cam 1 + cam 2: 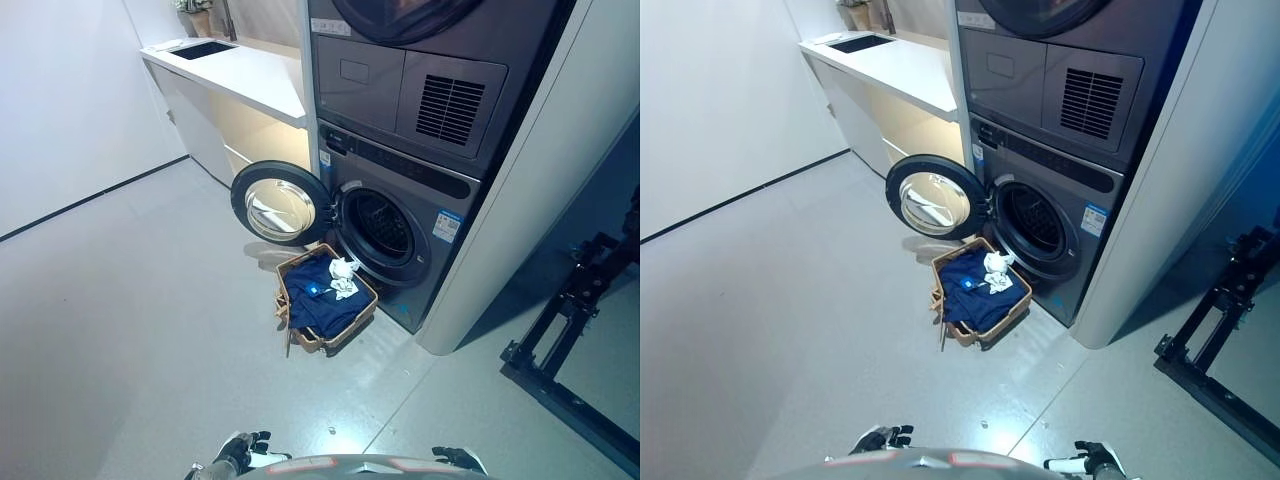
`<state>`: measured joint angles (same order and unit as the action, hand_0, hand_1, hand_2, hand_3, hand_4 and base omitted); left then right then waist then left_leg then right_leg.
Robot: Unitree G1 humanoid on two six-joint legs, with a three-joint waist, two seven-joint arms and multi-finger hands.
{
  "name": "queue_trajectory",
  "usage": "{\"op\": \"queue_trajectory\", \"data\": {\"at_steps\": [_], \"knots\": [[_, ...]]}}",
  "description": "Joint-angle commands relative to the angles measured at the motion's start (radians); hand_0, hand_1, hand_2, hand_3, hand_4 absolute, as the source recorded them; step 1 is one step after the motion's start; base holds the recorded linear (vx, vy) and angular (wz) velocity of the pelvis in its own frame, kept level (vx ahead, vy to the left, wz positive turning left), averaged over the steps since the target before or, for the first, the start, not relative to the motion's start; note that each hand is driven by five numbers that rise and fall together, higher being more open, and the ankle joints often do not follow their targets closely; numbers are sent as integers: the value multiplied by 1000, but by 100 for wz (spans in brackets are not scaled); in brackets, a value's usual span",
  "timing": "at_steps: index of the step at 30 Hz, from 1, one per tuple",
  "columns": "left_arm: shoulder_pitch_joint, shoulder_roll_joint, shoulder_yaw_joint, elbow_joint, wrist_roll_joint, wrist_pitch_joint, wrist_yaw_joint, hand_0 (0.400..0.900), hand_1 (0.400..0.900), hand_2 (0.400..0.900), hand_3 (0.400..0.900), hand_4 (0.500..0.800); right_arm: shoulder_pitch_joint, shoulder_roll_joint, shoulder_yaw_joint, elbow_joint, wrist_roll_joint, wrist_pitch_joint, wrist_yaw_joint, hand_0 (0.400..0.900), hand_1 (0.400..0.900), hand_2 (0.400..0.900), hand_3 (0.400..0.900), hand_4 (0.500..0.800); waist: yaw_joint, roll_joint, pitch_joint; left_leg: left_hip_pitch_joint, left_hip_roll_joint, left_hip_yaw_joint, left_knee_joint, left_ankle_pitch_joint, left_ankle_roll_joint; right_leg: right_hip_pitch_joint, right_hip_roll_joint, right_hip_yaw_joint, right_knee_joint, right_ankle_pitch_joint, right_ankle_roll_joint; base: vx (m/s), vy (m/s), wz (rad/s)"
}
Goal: Put the clothes in the basket into the washing machine.
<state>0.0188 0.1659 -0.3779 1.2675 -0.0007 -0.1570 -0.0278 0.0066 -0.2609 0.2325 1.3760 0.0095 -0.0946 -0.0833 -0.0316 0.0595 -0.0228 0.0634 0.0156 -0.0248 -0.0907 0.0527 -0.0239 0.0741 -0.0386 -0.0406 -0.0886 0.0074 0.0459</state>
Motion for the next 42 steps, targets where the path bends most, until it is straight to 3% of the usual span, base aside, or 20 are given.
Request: {"op": "queue_trajectory", "data": {"at_steps": [1, 11, 15, 19, 21, 24, 28, 31, 33, 35, 37, 39, 40, 42], "knots": [[-78, 7, 11, 11, -25, -27, 20, 900, 900, 900, 900, 800, -35, 4, 20, 32, -4, -9, -9, 900, 900, 900, 900, 800, 6, -42, 4, -7, -39, 30, 3, -89, 30, -28, -36, 3, 5, -9, 40, 0, 0, 0], [-88, 14, 30, 4, -65, -31, 21, 900, 900, 900, 900, 800, -56, -3, 15, 20, -2, -6, -10, 900, 900, 900, 900, 800, 15, -44, 36, -38, -69, 34, 24, -97, 62, -87, -55, 28, 69, -8, 56, -8, 62, -9], [-99, 31, 35, -4, -66, -31, 29, 900, 900, 900, 900, 800, -67, 0, -2, 11, 20, -10, -14, 900, 900, 900, 900, 800, 14, -42, 63, -54, -81, 28, 56, -113, 88, -168, -52, 40, 252, -35, 70, 6, 118, -11], [-111, 50, 49, -7, -78, -29, 34, 900, 900, 900, 900, 800, -68, -5, -29, 5, 58, -22, -16, 900, 900, 900, 900, 800, -14, -36, 111, -26, -87, -3, 47, -110, 113, -314, -39, 74, 564, 43, 66, 42, 135, 15], [-117, 59, 49, -10, -82, -31, 36, 900, 900, 900, 900, 800, -65, -3, -37, 8, 73, -24, -18, 900, 900, 900, 900, 800, -24, -33, 127, -10, -86, -25, 37, -112, 111, -375, -19, 100, 604, 44, 52, 135, 50, 21], [-133, 58, 45, 4, -85, -38, 39, 900, 900, 900, 900, 800, -46, -2, -57, 19, 83, -24, -19, 900, 900, 900, 900, 800, -42, -38, 134, 30, -94, -52, 29, -141, 101, -399, -29, 106, 438, 39, 46, 280, -24, 26], [-157, 62, 43, 36, -83, -47, 44, 900, 900, 900, 900, 800, -27, -9, -86, 25, 77, -17, -15, 900, 900, 900, 900, 800, -73, -57, 127, 123, -98, -84, 9, -207, 82, -422, -51, 96, 114, 139, 74, 401, -106, 27], [-154, 65, 52, 49, -78, -44, 45, 900, 900, 900, 900, 800, -9, -4, -99, 11, 79, -16, -3, 900, 900, 900, 900, 800, -92, -61, 103, 203, -76, -107, 11, -262, 63, -425, -38, 80, 87, 158, 71, 504, -187, 25], [-154, 62, 50, 60, -82, -47, 50, 900, 900, 900, 900, 800, -7, -10, -106, 11, 86, -25, 0, 900, 900, 900, 900, 800, -109, -60, 75, 220, -52, -118, 36, -281, 56, -414, -2, 116, 114, 166, 53, 521, -251, 42], [-157, 51, 53, 59, -88, -44, 50, 900, 900, 900, 900, 800, -12, -20, -111, 20, 94, -27, 2, 900, 900, 900, 900, 800, -116, -43, 61, 205, -25, -128, 149, -237, 38, -409, 40, 106, 177, 133, 26, 531, -251, 51], [-157, 39, 40, 38, -90, -46, 46, 900, 900, 900, 900, 800, -16, -27, -95, 11, 94, -33, 1, 900, 900, 900, 900, 800, -105, -41, 57, 123, -32, -113, 360, -109, 0, -349, 57, 83, 190, 96, -6, 478, -249, 40], [-164, 31, 29, 9, -94, -48, 47, 900, 900, 900, 900, 800, -22, -28, -81, -5, 99, -31, -9, 900, 900, 900, 900, 800, -94, -69, 67, -7, -46, -76, 604, -18, -21, -282, 45, 78, 171, 66, -34, 366, -277, 30], [-171, 29, 28, 0, -101, -50, 48, 900, 900, 900, 900, 800, -30, -32, -76, -10, 103, -30, -14, 900, 900, 900, 900, 800, -84, -81, 80, -71, -46, -48, 730, -3, -27, -252, 44, 75, 165, 52, -49, 319, -289, 21], [-181, 30, 23, -12, -109, -54, 52, 900, 900, 900, 900, 800, -47, -34, -57, -19, 104, -30, -20, 900, 900, 900, 900, 800, -58, -111, 102, -152, -29, 3, 809, -16, -15, -203, 44, 77, 167, 17, -67, 325, -255, 1]]}}
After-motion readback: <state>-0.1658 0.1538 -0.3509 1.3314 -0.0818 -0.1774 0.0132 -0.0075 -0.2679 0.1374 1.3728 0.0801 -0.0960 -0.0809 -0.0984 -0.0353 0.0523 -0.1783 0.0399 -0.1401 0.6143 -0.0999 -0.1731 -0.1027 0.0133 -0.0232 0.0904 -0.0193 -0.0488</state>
